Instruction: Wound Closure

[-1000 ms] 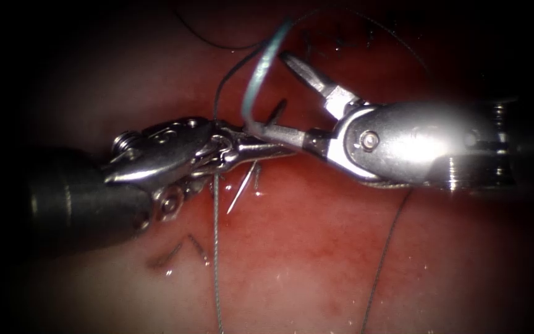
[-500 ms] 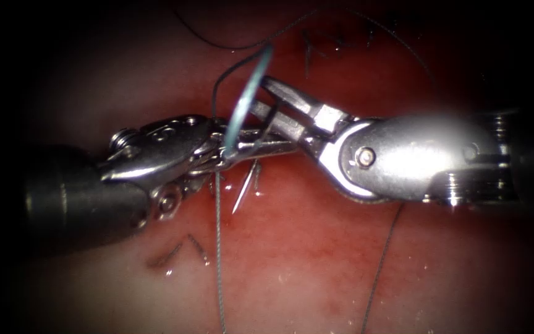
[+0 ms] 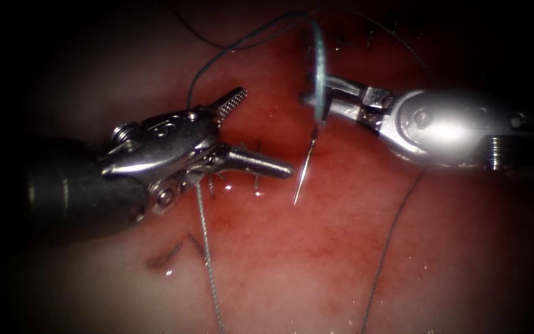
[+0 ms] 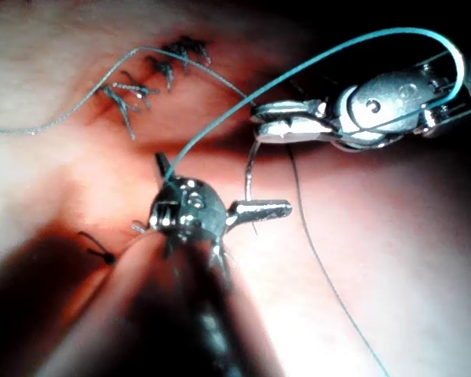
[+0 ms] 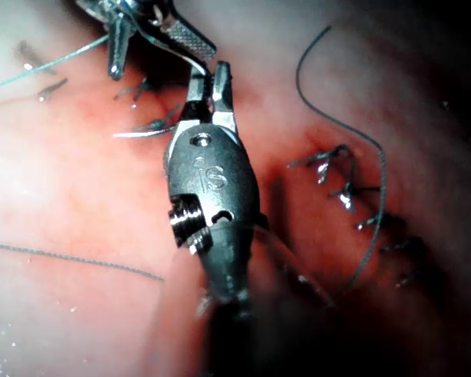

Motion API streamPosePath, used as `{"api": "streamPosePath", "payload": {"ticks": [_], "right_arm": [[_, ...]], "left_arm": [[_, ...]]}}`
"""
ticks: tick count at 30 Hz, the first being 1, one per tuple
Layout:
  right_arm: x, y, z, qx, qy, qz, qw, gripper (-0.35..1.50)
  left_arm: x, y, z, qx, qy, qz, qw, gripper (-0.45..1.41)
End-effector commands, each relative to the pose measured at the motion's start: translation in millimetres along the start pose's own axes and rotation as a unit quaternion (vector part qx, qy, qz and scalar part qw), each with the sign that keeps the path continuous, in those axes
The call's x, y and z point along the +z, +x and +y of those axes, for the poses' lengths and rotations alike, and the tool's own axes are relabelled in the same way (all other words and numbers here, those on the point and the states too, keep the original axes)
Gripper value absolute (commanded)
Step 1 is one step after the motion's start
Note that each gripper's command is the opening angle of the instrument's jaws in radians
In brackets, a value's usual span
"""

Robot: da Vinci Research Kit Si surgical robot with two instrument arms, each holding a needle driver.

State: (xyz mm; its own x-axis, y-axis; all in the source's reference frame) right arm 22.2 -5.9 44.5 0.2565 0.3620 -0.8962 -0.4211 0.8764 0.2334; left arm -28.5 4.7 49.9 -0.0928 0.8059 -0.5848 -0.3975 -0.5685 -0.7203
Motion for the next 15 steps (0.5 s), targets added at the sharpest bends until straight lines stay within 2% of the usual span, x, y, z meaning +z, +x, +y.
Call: {"api": "streamPosePath", "payload": {"ticks": [1,5,9,15], "right_arm": [[1.2,-1.5,1.1,-0.005,0.023,0.008,1.000,-0.35],[2.1,-3.6,2.2,-0.036,0.067,0.028,0.997,-0.35],[3.0,-5.4,2.9,-0.065,0.069,0.046,0.994,-0.35],[4.0,-6.8,4.0,-0.138,0.054,0.068,0.987,-0.35]], "left_arm": [[1.0,-0.8,-0.1,0.025,0.010,-0.011,1.000,1.28],[2.6,-3.4,-0.8,0.148,0.036,-0.068,0.986,1.10],[3.2,-5.5,-1.8,0.228,0.041,-0.114,0.966,0.88],[3.0,-6.9,-2.4,0.242,0.036,-0.161,0.956,0.36]]}}
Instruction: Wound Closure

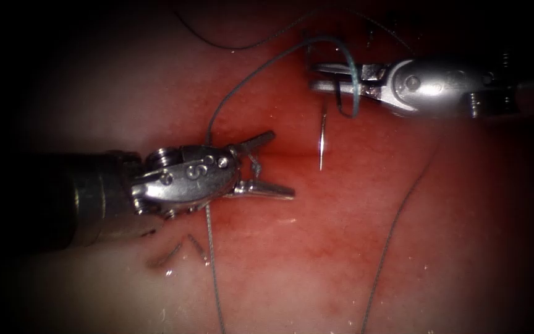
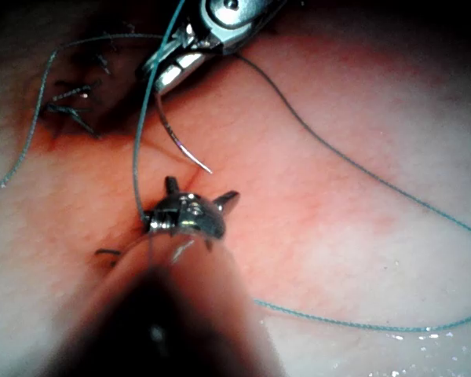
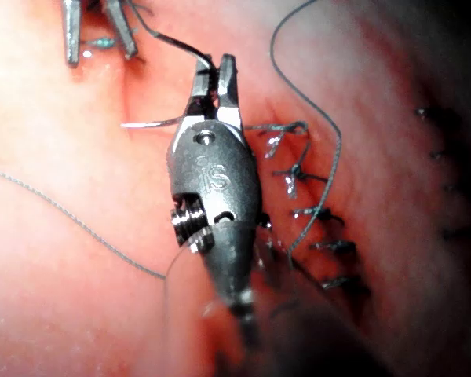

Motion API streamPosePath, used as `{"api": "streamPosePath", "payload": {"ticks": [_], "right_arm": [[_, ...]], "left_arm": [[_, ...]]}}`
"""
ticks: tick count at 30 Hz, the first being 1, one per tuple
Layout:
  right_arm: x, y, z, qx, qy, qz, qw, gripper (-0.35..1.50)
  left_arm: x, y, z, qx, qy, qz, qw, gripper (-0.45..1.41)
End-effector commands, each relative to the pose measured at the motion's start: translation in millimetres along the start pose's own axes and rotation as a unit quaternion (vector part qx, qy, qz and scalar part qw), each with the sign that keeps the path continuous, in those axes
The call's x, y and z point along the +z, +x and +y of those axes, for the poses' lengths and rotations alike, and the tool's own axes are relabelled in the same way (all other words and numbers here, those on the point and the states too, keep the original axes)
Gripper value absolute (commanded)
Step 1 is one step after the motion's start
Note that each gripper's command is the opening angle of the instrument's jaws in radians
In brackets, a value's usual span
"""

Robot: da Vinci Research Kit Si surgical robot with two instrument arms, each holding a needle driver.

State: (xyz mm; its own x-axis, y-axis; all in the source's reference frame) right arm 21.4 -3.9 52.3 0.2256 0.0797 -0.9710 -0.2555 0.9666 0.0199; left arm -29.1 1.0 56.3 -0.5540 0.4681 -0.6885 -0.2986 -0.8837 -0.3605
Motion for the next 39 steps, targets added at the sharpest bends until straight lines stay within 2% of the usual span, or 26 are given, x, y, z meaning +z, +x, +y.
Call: {"api": "streamPosePath", "payload": {"ticks": [1,2,4,14,19,23,39], "right_arm": [[1.1,-0.6,0.3,-0.016,-0.005,0.005,1.000,-0.35],[1.4,-0.7,0.4,-0.031,-0.014,0.012,0.999,-0.35],[1.7,-0.7,0.4,-0.040,-0.017,0.019,0.999,-0.35],[2.5,0.2,-0.6,-0.073,-0.015,0.055,0.996,-0.35],[2.7,0.4,-1.2,-0.084,-0.021,0.067,0.994,-0.35],[3.0,0.5,-1.3,-0.107,-0.026,0.070,0.991,-0.35],[3.0,-0.6,-2.4,-0.129,-0.016,0.059,0.990,-0.35]], "left_arm": [[0.8,0.0,0.1,0.001,-0.002,-0.005,1.000,0.31],[1.0,-0.2,0.5,0.002,-0.003,-0.016,1.000,0.22],[1.2,-0.3,0.9,0.003,-0.005,-0.026,1.000,0.19],[3.9,-1.8,3.0,0.011,-0.013,-0.089,0.996,0.27],[4.4,-2.8,2.6,-0.011,-0.028,-0.088,0.996,0.29],[4.3,-3.4,3.0,-0.017,-0.036,-0.107,0.993,0.29],[3.6,-2.6,3.3,-0.023,-0.043,-0.113,0.992,0.41]]}}
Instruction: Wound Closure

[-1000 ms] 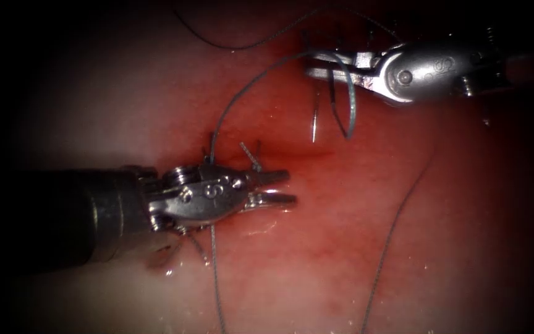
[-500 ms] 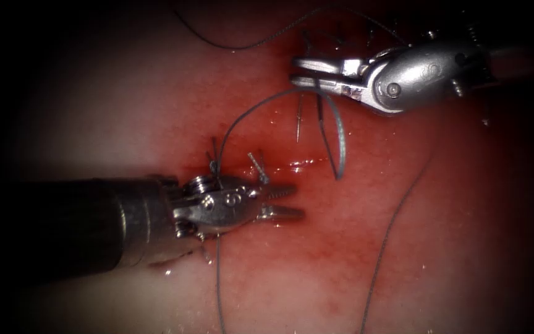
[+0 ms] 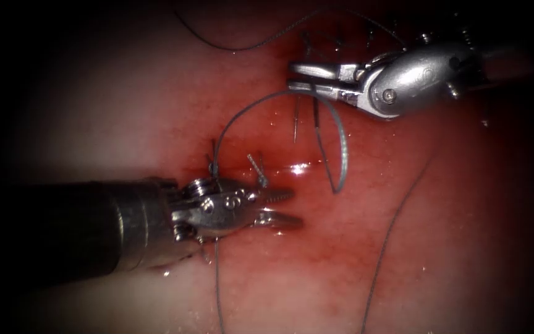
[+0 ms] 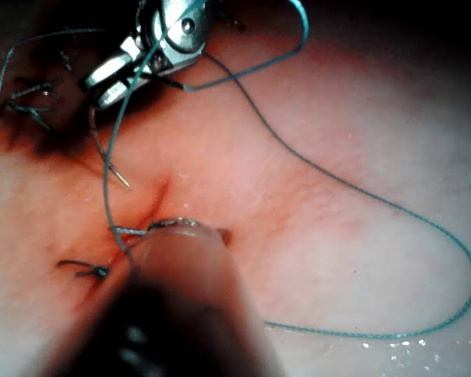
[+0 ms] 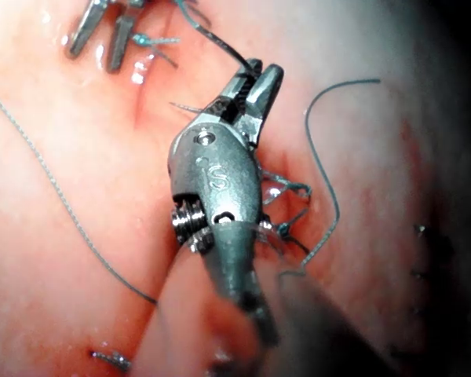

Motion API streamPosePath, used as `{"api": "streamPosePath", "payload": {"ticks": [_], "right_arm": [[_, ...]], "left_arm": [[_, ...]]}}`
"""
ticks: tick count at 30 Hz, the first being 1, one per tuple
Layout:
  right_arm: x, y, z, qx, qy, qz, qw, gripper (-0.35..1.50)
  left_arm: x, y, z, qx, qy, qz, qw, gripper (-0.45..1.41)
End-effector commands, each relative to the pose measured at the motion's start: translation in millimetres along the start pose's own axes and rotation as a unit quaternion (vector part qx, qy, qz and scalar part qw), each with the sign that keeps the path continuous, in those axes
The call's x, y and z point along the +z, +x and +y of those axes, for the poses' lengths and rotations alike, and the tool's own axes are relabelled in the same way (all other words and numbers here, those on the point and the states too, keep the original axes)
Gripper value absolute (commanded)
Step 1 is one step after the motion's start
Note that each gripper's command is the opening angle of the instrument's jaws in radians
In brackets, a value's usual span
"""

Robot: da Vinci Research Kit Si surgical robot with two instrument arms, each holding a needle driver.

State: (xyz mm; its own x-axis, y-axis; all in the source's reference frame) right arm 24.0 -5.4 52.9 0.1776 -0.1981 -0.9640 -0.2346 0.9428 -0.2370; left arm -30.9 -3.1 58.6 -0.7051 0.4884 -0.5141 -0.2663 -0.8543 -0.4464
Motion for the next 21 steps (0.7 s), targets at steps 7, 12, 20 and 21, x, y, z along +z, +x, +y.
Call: {"api": "streamPosePath", "payload": {"ticks": [7,12,20,21], "right_arm": [[0.8,-1.5,-0.8,-0.016,0.002,-0.010,1.000,-0.35],[0.8,-1.7,-1.2,-0.028,-0.001,-0.010,1.000,-0.35],[0.4,-2.1,-3.3,-0.047,0.012,-0.018,0.999,-0.35],[0.3,-2.2,-3.9,-0.050,0.013,-0.016,0.999,-0.35]], "left_arm": [[0.7,0.2,0.1,0.000,-0.001,0.001,1.000,0.43],[0.6,0.2,0.0,0.000,-0.001,0.001,1.000,0.43],[0.5,0.3,-0.2,-0.004,-0.002,0.001,1.000,0.43],[0.5,0.3,-0.2,-0.004,-0.002,0.001,1.000,0.43]]}}
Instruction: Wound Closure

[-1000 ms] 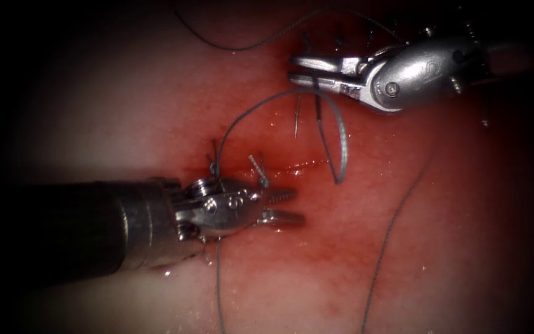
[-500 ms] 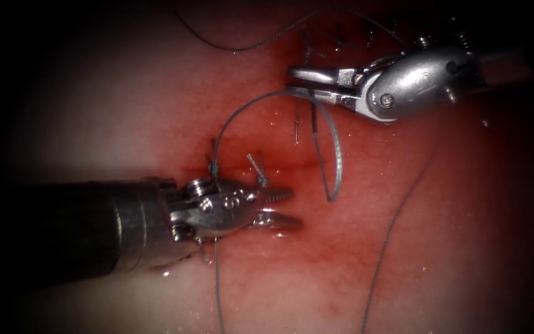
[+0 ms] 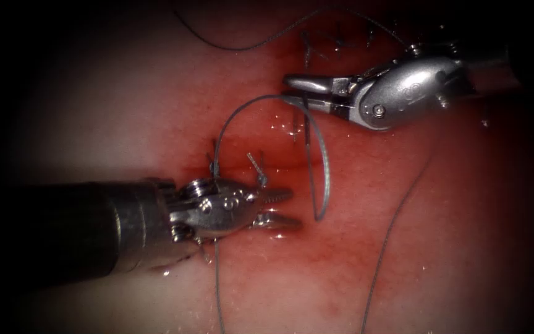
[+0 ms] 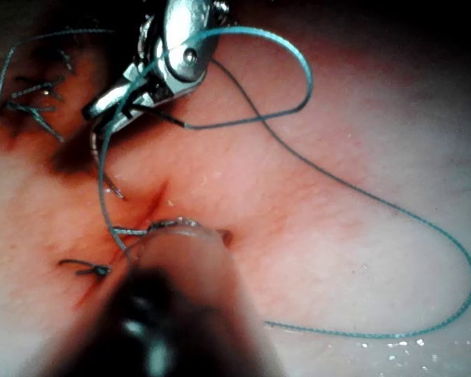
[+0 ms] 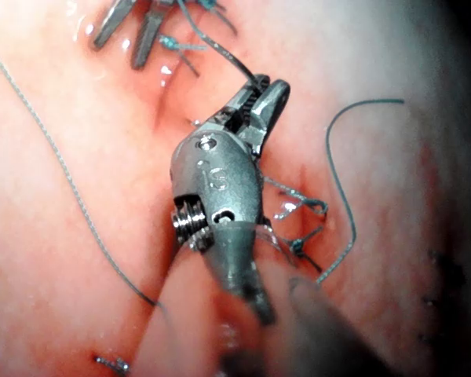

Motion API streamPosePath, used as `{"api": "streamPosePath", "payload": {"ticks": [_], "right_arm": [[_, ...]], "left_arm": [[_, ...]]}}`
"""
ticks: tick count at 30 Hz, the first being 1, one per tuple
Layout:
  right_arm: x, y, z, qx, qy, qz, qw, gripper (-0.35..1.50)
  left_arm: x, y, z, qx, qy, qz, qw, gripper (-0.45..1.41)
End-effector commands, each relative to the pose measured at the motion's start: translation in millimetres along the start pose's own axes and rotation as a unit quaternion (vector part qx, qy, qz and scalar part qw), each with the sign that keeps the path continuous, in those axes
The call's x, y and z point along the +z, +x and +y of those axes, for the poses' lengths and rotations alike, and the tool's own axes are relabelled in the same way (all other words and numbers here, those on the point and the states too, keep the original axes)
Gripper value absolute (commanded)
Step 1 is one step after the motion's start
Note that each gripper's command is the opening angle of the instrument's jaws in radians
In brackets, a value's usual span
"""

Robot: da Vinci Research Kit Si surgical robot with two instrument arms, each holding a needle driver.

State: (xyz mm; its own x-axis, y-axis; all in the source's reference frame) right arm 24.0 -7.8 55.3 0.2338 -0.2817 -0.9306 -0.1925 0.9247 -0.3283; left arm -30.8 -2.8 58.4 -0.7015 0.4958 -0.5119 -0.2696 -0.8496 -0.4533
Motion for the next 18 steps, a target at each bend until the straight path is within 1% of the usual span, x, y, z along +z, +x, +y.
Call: {"api": "streamPosePath", "payload": {"ticks": [1,2,6,12,18], "right_arm": [[0.6,-0.3,-1.5,-0.002,0.004,0.001,1.000,-0.35],[0.4,-0.3,-2.5,-0.016,0.009,-0.002,1.000,-0.35],[0.2,0.2,-3.8,-0.035,0.015,0.000,0.999,-0.35],[0.1,0.9,-5.0,-0.047,0.017,0.002,0.999,-0.35],[0.0,0.3,-6.4,-0.053,0.023,0.002,0.998,-0.35]], "left_arm": [[0.8,0.2,-0.2,0.000,-0.002,0.001,1.000,0.44],[0.8,0.3,-0.4,0.000,-0.003,0.000,1.000,0.44],[0.7,0.5,-0.5,-0.001,-0.001,0.002,1.000,0.44],[0.8,0.5,-0.7,-0.001,-0.001,0.002,1.000,0.43],[1.0,0.6,-1.0,-0.001,0.007,0.000,1.000,0.44]]}}
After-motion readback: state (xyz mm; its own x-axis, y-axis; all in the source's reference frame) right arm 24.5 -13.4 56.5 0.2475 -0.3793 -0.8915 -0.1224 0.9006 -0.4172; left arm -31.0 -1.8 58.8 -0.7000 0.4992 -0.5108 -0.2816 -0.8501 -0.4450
